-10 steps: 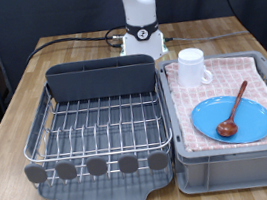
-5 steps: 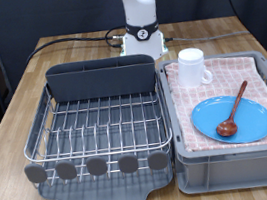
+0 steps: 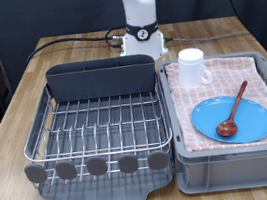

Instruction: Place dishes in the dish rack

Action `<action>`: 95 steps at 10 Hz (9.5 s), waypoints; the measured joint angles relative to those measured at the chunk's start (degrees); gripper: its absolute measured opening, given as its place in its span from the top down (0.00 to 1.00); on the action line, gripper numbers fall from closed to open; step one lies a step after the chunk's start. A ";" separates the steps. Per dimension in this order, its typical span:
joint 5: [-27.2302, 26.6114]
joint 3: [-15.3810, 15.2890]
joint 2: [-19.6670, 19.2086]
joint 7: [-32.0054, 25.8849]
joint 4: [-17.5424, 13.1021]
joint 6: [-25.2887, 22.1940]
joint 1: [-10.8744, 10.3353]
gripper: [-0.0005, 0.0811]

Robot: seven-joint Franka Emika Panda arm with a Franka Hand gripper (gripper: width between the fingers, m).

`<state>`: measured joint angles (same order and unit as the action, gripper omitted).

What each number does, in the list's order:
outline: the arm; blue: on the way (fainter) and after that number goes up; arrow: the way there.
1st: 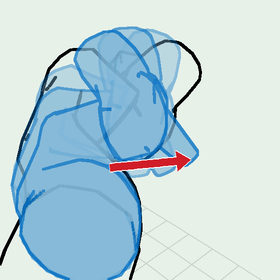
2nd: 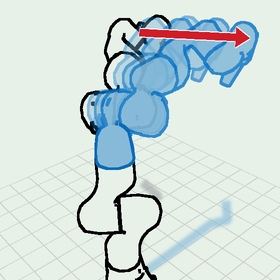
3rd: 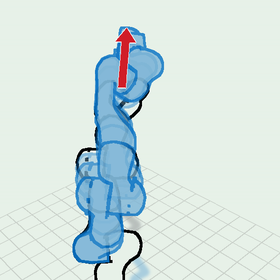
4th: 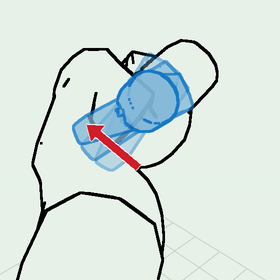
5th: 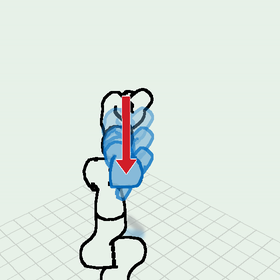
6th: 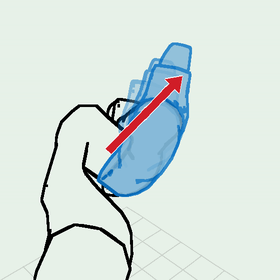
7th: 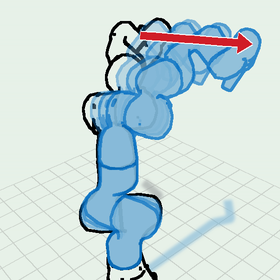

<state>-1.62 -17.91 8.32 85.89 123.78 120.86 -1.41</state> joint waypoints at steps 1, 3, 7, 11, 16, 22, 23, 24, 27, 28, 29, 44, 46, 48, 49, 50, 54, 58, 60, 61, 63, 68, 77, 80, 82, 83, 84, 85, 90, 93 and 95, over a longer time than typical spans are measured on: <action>0.34 -0.28 -1.17 0.00 0.59 1.71 0.00 0.01; 0.72 -0.63 -3.00 0.00 2.23 5.24 0.00 0.01; 3.11 -1.01 -3.99 0.31 4.02 9.04 0.00 0.01; 14.58 -3.73 -10.11 10.86 4.03 15.73 -1.22 0.01; 23.30 -3.24 -18.65 21.32 3.79 22.47 -2.25 0.01; 27.94 -0.31 -23.61 23.53 4.15 27.02 -2.27 0.01; 28.96 0.02 -23.91 24.06 4.42 27.79 -2.28 0.01; 30.27 0.47 -24.40 25.24 4.72 28.72 -2.43 0.01; 34.61 2.04 -25.65 30.68 5.72 30.98 -3.45 0.01; 35.96 2.61 -25.92 32.55 5.99 31.50 -3.92 0.01; 37.11 3.04 -26.11 34.03 6.37 32.36 -4.22 0.01; 34.78 1.32 -22.49 35.10 7.67 30.51 -3.75 0.88; 27.23 -0.28 -18.37 29.75 7.88 27.03 -3.30 0.88; 14.96 -1.62 -14.11 21.10 8.28 21.98 -2.64 0.88; 10.13 -1.67 -11.85 18.84 8.79 19.27 -2.61 0.88; 6.26 -1.53 -9.67 18.00 9.52 16.90 -2.59 0.88; -0.08 -0.22 -0.63 24.40 15.47 14.17 -2.51 0.88; 0.53 0.67 0.68 30.58 17.02 13.04 -1.39 0.88; 0.82 1.40 4.46 34.51 19.77 11.45 -0.21 0.88; 0.73 1.95 6.38 36.26 21.24 10.66 0.21 0.88; -0.62 3.88 10.10 38.07 24.06 9.20 0.63 0.88; -2.72 9.23 18.96 41.57 31.09 6.93 2.26 0.88; -2.57 15.80 22.76 42.62 35.99 4.70 3.90 0.88; -2.45 18.68 23.43 39.57 36.82 5.90 4.19 0.88; -4.02 21.57 23.42 36.71 37.27 5.90 4.13 0.88; -5.55 23.27 23.41 34.60 37.60 5.90 3.96 0.88; -7.24 25.16 23.40 32.04 37.97 5.94 3.74 0.88; -8.76 27.03 23.37 29.29 38.36 6.15 3.50 0.88; -15.38 34.53 20.83 18.13 38.83 6.39 3.06 0.88; -18.43 37.04 16.79 12.87 38.03 7.26 2.09 0.88; -20.62 38.17 14.02 10.23 37.69 8.36 1.77 0.88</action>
<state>-22.24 20.26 22.34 96.12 161.47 129.21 0.36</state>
